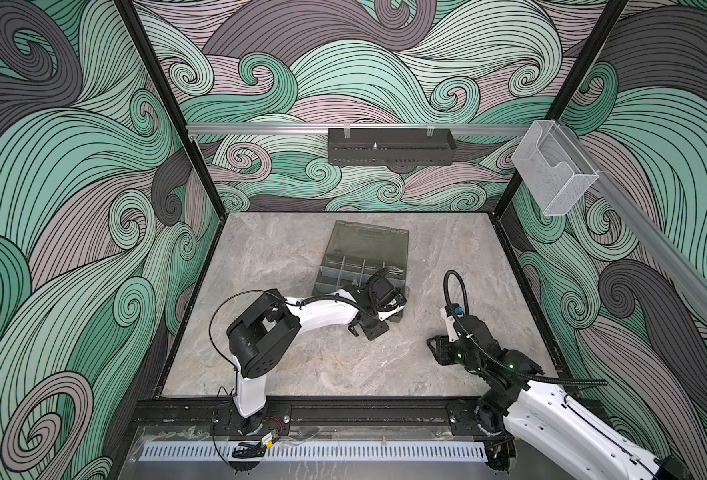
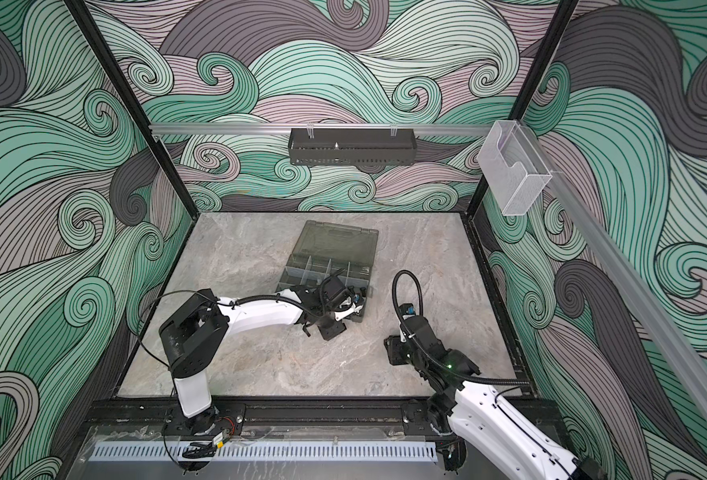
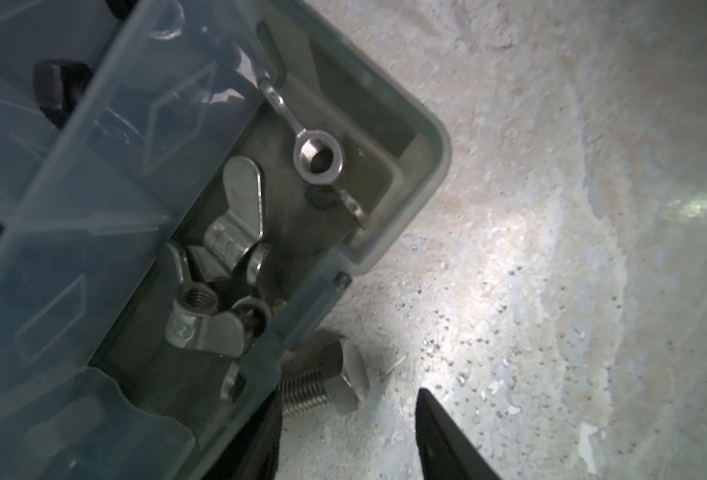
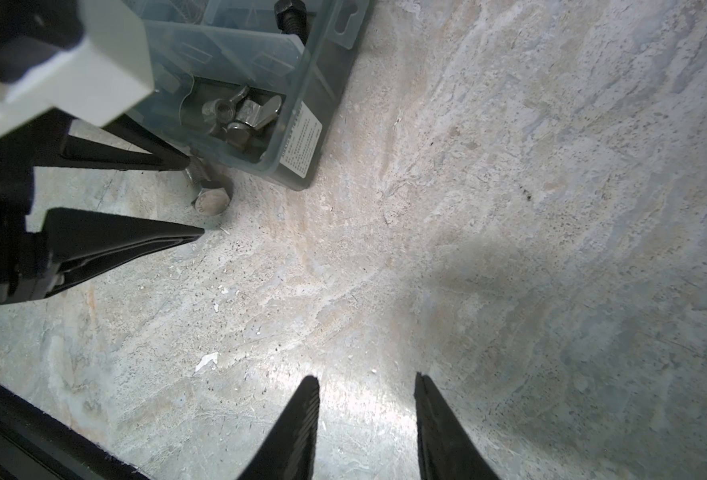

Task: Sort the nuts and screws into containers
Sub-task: 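Lower the open left gripper around the steel bolt's head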

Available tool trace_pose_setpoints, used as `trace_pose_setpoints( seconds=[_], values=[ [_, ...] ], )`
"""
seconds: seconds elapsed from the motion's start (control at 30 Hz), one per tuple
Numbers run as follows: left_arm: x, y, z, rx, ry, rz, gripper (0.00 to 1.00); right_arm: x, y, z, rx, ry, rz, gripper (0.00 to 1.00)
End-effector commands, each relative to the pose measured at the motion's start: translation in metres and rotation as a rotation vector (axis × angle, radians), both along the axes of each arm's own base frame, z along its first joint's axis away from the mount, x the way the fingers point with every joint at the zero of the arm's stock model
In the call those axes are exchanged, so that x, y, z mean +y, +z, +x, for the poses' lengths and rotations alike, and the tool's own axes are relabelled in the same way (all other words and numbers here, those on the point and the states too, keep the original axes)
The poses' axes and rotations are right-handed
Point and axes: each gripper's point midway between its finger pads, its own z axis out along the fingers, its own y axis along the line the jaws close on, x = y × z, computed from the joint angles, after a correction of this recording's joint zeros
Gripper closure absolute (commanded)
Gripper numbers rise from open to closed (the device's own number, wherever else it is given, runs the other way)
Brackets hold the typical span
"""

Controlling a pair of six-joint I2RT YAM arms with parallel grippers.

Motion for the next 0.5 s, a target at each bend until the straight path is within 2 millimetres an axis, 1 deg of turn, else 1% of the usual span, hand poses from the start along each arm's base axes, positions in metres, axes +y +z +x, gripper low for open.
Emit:
trace_pose_setpoints(
  seconds=[0.0,0.17,0.3,0.33,0.47],
  values=[
    [-0.0088,0.0006,0.0101,-0.017,0.025,-0.015,0.50,-0.0031,-0.0017,0.0012,-0.009,-0.018,-0.003,0.60],
    [-0.0057,-0.0075,0.0071,0.002,0.037,-0.004,0.56,-0.0031,-0.0011,0.0013,-0.012,-0.018,0.000,0.60],
    [-0.0053,-0.0074,0.0059,0.005,0.045,-0.013,0.68,-0.0030,-0.0014,0.0010,-0.011,-0.017,0.000,0.60],
    [-0.0053,-0.0070,0.0055,0.006,0.047,-0.017,0.69,-0.0025,-0.0011,0.0010,-0.011,-0.016,0.002,0.60],
    [-0.0060,-0.0065,0.0026,0.015,0.053,-0.025,0.69,-0.0027,-0.0008,0.0009,-0.013,-0.016,0.002,0.60]
  ],
)
